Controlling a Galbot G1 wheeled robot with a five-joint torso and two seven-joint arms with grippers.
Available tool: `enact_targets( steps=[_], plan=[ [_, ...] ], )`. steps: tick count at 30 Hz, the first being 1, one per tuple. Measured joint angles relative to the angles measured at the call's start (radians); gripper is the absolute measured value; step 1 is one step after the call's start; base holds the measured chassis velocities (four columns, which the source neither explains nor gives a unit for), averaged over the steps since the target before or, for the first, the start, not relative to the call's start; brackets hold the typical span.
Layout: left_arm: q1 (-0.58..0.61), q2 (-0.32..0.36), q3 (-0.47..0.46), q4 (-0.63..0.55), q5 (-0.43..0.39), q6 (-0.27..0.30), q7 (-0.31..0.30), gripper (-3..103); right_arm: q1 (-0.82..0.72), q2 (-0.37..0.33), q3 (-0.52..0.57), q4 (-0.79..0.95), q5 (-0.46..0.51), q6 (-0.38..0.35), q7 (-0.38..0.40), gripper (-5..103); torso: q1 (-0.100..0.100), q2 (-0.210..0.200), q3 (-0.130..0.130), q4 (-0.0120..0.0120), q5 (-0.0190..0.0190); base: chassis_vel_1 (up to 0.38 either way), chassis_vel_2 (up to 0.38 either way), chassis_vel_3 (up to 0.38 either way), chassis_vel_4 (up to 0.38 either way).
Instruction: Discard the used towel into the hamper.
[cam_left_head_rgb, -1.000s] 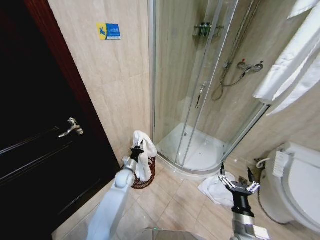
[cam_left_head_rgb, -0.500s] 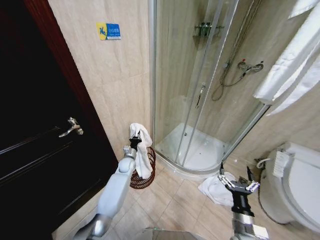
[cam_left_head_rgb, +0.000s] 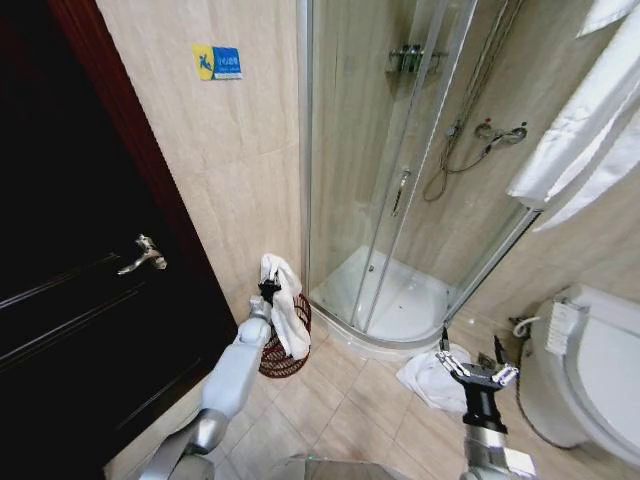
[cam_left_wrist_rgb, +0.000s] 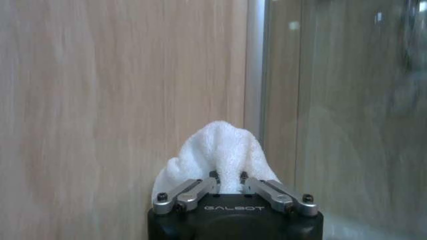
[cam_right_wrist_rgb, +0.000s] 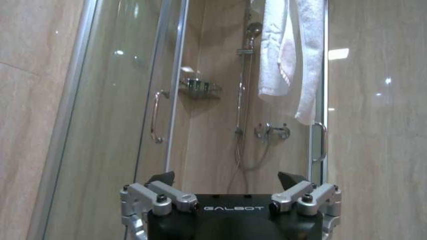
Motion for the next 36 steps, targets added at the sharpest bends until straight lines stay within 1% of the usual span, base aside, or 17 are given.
enact_targets(
  steps=[1, 6, 11, 12, 14, 15, 16, 18, 19, 21, 23, 26, 29, 31, 32, 33, 36],
  plan=[
    [0.0, 0.0, 0.0, 0.0, 0.0, 0.0, 0.0, 6, 0.0, 0.0, 0.0, 0.0, 0.0, 0.0, 0.0, 100, 0.0, 0.0, 0.0, 0.0, 0.0, 0.0, 0.0, 0.0, 0.0],
    [0.0, -0.007, -0.002, 0.1, 0.045, -0.026, 0.011, 6, 0.003, 0.0, 0.002, -0.005, 0.006, 0.001, 0.001, 100, 0.0, 0.0, 0.0, -0.0001, 0.0001, 0.0, 0.0, 0.0, 0.0],
    [0.0, -0.003, -0.005, 0.084, 0.032, -0.034, 0.003, 6, 0.005, 0.0, 0.003, -0.008, 0.016, 0.002, 0.001, 100, 0.0, 0.0, 0.0, 0.0, -0.0004, 0.0, 0.0, 0.0, 0.0],
    [0.001, 0.007, -0.006, 0.039, 0.005, -0.029, -0.001, 6, 0.006, 0.0, 0.004, -0.009, 0.019, 0.002, 0.001, 100, 0.0, 0.0, 0.0, -0.0002, -0.0003, 0.0, 0.0, 0.0, 0.0],
    [0.006, 0.031, -0.005, -0.067, -0.054, 0.005, -0.004, 6, 0.009, 0.0, 0.005, -0.01, 0.02, 0.002, 0.002, 100, 0.0, 0.0, 0.0, -0.0002, 0.0002, 0.0, 0.0, 0.0, 0.0],
    [0.006, 0.031, -0.005, -0.067, -0.054, 0.005, -0.004, 6, 0.009, 0.0, 0.005, -0.01, 0.02, 0.002, 0.002, 100, 0.0, 0.0, 0.0, -0.0002, 0.0002, 0.0, 0.0, 0.0, 0.0],
    [0.006, 0.05, -0.002, -0.151, -0.099, 0.035, -0.005, 6, 0.011, 0.0, 0.004, -0.01, 0.02, 0.001, 0.002, 100, 0.0, 0.0, 0.0, -0.0001, 0.0001, 0.0, 0.0, 0.0, 0.0],
    [0.001, 0.072, 0.003, -0.248, -0.158, 0.076, -0.013, 6, 0.015, 0.0, 0.001, -0.006, 0.018, -0.005, 0.002, 100, 0.0, 0.0, 0.0, -0.0001, 0.0003, 0.0, 0.0, 0.0, 0.0],
    [0.001, 0.072, 0.003, -0.248, -0.158, 0.076, -0.013, 6, 0.015, 0.0, 0.001, -0.006, 0.018, -0.005, 0.002, 100, 0.0, 0.0, 0.0, -0.0001, 0.0003, 0.0, 0.0, 0.0, 0.0],
    [-0.014, 0.091, 0.013, -0.336, -0.217, 0.118, -0.032, 6, 0.019, 0.0, -0.001, 0.01, 0.013, -0.016, 0.0, 100, 0.0, 0.0, 0.0, -0.0001, 0.0001, 0.0, 0.0, 0.0, 0.0],
    [-0.029, 0.105, 0.022, -0.377, -0.236, 0.138, -0.039, 6, 0.022, 0.0, -0.004, 0.015, 0.011, -0.019, -0.002, 100, 0.0, 0.0, 0.0, -0.0002, 0.0003, 0.0, 0.0, 0.0, 0.0],
    [-0.041, 0.112, 0.03, -0.375, -0.233, 0.141, -0.04, 6, 0.022, 0.0, -0.009, 0.01, 0.009, -0.014, -0.005, 100, 0.0, 0.0, 0.0, -0.0002, 0.0001, 0.0, 0.0, 0.0, 0.0],
    [-0.045, 0.112, 0.032, -0.342, -0.219, 0.136, -0.038, 6, 0.02, 0.0, -0.012, 0.004, 0.009, -0.008, -0.006, 100, 0.0, 0.0, 0.0, -0.0002, 0.0002, 0.0, 0.0, 0.0, 0.0],
    [-0.043, 0.105, 0.031, -0.266, -0.192, 0.11, -0.02, 6, 0.023, 0.0, -0.014, -0.001, 0.009, -0.009, -0.009, 100, 0.0, 0.0, 0.0, -0.0003, 0.0002, 0.0, 0.0, 0.0, 0.0],
    [-0.043, 0.105, 0.031, -0.266, -0.192, 0.11, -0.02, 6, 0.023, 0.0, -0.014, -0.001, 0.009, -0.009, -0.009, 100, 0.0, 0.0, 0.0, -0.0003, 0.0002, 0.0, 0.0, 0.0, 0.0],
    [-0.037, 0.097, 0.028, -0.209, -0.169, 0.089, -0.006, 6, 0.03, 0.0, -0.016, -0.005, 0.009, -0.013, -0.01, 100, 0.0, 0.0, 0.0, -0.0002, 0.0, 0.0, 0.0, 0.0, 0.0],
    [-0.01, 0.088, 0.026, -0.105, -0.126, 0.051, 0.015, 6, 0.046, 0.0, -0.018, -0.006, 0.01, -0.028, -0.013, 100, 0.0, 0.0, 0.0, 0.0, -0.0001, 0.0, 0.0, 0.0, 0.0]
  ],
)
